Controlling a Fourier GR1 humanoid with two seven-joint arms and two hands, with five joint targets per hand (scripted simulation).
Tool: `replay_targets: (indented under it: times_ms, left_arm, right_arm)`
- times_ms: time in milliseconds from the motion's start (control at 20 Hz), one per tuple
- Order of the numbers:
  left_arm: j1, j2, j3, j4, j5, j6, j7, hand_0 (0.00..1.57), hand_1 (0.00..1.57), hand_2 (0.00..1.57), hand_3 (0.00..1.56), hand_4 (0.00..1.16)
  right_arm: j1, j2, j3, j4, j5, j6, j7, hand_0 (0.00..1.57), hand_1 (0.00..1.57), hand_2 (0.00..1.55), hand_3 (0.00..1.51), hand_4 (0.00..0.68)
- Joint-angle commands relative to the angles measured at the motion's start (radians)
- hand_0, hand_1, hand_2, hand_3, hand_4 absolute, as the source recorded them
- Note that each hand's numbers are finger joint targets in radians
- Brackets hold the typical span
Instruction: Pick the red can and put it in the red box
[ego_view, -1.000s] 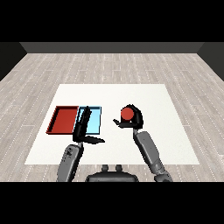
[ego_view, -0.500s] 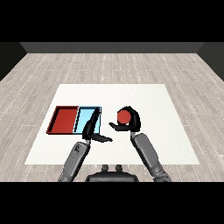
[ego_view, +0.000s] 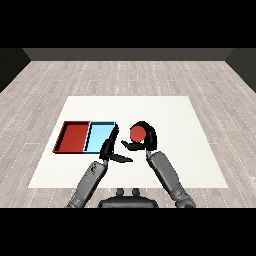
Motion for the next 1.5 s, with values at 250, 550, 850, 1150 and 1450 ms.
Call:
replay_targets:
  times_ms: [250, 550, 850, 1150, 1450]
  left_arm:
    - [-0.037, 0.0, -0.074, 0.098, 0.074, 0.058, -0.044, 0.0, 0.0, 0.0, 0.0, 0.0]
    - [-0.045, 0.0, -0.081, 0.1, 0.115, 0.058, -0.044, 0.0, 0.0, 0.0, 0.0, 0.0]
    - [-0.136, 0.0, -0.162, 0.25, 0.211, 0.112, -0.151, 0.0, 0.0, 0.0, 0.0, 0.0]
    - [-0.124, 0.0, -0.068, 0.174, 0.179, 0.025, -0.041, 0.0, 0.0, 0.0, 0.0, 0.0]
    - [-0.154, 0.001, -0.138, 0.229, 0.235, 0.071, -0.108, 0.0, 0.0, 0.0, 0.0, 0.0]
  right_arm:
    - [0.031, 0.001, 0.058, -0.031, -0.017, -0.034, -0.023, 1.46, 1.46, 1.43, 1.39, 0.663]
    - [-0.05, 0.001, 0.026, 0.037, -0.064, 0.013, -0.029, 1.45, 1.45, 1.44, 1.39, 0.666]
    - [-0.005, 0.001, 0.114, 0.005, -0.131, -0.046, -0.065, 1.5, 1.5, 1.44, 1.4, 0.64]
    - [0.05, 0.001, 0.148, -0.159, -0.067, -0.077, 0.037, 1.51, 1.51, 1.46, 1.42, 0.656]
    - [-0.092, 0.0, 0.271, 0.023, -0.149, -0.227, -0.053, 1.52, 1.52, 1.46, 1.4, 0.646]
